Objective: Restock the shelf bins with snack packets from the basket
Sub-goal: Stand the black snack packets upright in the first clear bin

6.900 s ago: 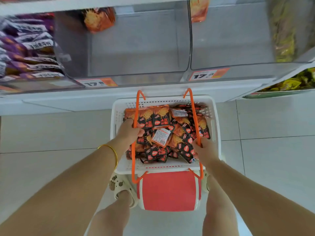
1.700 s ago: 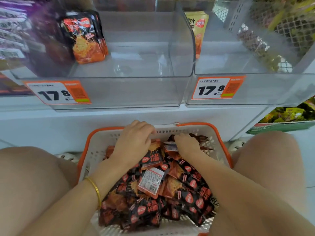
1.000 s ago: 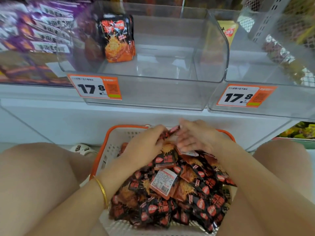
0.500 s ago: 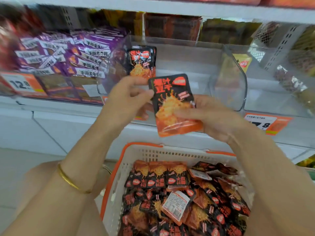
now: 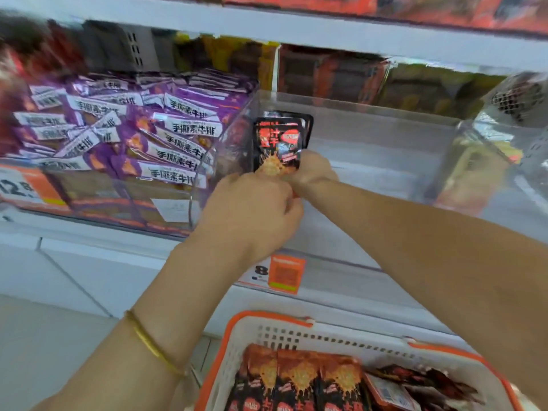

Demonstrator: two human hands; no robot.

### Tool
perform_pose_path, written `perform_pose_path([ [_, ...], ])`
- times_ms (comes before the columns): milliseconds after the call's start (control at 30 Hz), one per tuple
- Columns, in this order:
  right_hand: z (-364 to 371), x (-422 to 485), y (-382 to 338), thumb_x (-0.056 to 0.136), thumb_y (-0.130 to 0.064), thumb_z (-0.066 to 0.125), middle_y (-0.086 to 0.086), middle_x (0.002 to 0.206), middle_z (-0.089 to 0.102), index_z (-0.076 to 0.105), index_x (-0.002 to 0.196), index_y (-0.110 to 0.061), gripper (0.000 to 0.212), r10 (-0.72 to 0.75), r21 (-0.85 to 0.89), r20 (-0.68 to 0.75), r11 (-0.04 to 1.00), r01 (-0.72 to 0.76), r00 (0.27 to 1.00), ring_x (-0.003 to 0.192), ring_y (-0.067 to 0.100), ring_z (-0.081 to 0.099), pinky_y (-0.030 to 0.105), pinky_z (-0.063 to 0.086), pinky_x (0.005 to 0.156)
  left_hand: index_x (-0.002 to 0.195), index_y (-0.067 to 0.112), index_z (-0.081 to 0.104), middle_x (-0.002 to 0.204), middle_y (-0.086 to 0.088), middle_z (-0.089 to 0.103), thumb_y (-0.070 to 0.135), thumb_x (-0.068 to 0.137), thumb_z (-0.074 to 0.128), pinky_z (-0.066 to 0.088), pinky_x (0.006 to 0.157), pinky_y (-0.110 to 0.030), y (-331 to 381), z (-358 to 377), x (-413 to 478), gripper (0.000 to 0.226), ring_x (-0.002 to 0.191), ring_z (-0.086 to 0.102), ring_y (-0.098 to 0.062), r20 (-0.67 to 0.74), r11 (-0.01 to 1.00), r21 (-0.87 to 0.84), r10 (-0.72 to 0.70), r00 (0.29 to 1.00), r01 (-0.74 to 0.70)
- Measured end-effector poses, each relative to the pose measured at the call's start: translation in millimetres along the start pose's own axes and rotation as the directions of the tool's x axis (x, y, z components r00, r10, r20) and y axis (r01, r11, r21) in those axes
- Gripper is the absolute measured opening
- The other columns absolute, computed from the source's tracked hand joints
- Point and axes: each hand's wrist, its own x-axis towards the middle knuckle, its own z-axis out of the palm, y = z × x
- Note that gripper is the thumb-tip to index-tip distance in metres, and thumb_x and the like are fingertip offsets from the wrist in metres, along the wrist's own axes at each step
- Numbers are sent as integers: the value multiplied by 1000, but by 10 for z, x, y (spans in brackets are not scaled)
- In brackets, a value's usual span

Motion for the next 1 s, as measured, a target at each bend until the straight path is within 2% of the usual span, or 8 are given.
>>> perform_pose_path([
  [233,165,156,-40,80,-29,74,10,110,60,47,113,-7,48,103,138,-136,987,-84,985,103,29,59,30,39,72,97,18,61,105,1,62,41,77,14,35,85,-31,-26,38,-29,56,103,52,-21,-28,996,-85,25,999,-27],
  [433,141,179,-42,74,-25,80,10,119,58,40,120,-6,64,205,274,-80,945,-176,975,109,27,57,29,41,75,112,21,62,118,3,61,42,73,11,40,92,-33,5,-2,-48,68,110,50,-19,-40,993,-115,-23,999,18],
  [600,127,213,-28,71,-28,81,8,103,54,41,112,-9,61,239,288,-16,931,-224,971,94,24,54,28,44,72,91,20,66,94,2,66,47,76,10,39,73,-32,19,-11,-95,64,90,54,-21,-191,995,-99,-27,981,8],
  [667,21,135,-71,78,-30,73,5,86,48,42,90,-14,37,215,163,21,963,-215,976,79,22,44,19,39,54,88,16,68,86,-2,67,44,81,20,41,69,-34,21,-54,-129,56,81,57,-26,-286,995,-97,7,958,-36],
  [733,-222,-73,-128,80,-27,72,1,69,40,35,70,-15,40,135,104,48,985,-139,990,68,21,43,17,38,44,89,12,69,84,-5,68,35,84,34,45,67,-40,70,-102,-240,42,76,58,-31,-412,990,-85,68,909,-112],
  [833,-768,-827,-121,77,-5,74,3,68,44,35,72,-16,41,-21,396,-34,918,33,999,61,23,58,34,54,56,89,6,67,82,-7,66,21,84,46,43,63,-43,283,-122,-568,26,72,55,-31,-558,963,-82,168,812,-256],
  [933,-1141,-1828,141,82,2,68,6,68,48,44,78,-14,29,-157,466,55,877,114,986,46,15,59,37,53,45,82,7,68,74,-6,64,18,83,48,43,59,-39,520,93,-994,22,67,56,-30,-506,932,-162,202,838,-323],
  [1000,-1105,-2284,488,83,2,66,9,67,53,52,81,-10,18,-150,405,288,914,21,946,49,18,61,40,55,49,77,11,67,69,-4,63,23,81,46,45,54,-36,643,327,-1214,24,65,58,-29,-327,937,-197,215,920,-289],
])
